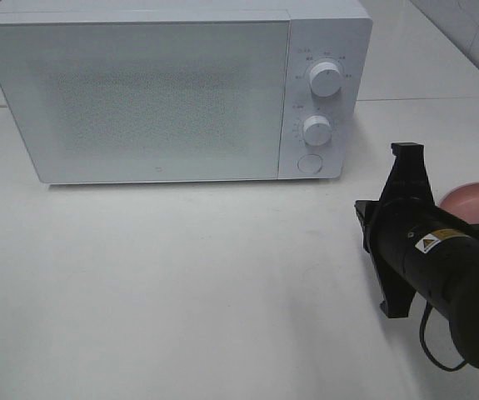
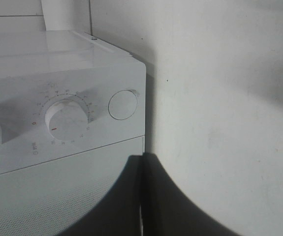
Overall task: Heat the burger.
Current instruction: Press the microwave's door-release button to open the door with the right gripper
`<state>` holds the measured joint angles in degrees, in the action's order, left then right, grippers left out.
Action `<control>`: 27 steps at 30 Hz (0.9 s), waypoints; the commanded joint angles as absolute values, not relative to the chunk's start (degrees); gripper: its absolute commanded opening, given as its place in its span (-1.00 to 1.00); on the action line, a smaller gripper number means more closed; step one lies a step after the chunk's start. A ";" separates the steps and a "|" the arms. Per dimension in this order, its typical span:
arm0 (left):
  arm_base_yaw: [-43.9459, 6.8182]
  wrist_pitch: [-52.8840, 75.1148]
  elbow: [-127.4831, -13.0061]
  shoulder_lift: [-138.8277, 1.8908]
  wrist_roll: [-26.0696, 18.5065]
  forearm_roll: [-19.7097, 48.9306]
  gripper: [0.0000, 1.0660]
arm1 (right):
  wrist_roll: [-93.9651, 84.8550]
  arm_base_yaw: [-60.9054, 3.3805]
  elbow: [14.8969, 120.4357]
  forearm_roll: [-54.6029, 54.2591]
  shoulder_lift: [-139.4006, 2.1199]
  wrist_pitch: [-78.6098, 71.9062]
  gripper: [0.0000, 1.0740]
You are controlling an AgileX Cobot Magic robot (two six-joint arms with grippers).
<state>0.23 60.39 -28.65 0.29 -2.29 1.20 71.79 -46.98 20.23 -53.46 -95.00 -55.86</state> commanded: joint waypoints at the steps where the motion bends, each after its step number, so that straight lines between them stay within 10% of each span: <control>1: 0.11 59.47 -28.48 1.55 -2.18 1.49 0.87 | 72.14 -46.81 20.80 -53.34 -95.74 -56.09 -1.00; 27: 0.11 59.47 -28.48 1.55 -2.18 1.49 0.87 | 79.58 -38.27 35.81 -43.77 -110.70 -56.21 -1.00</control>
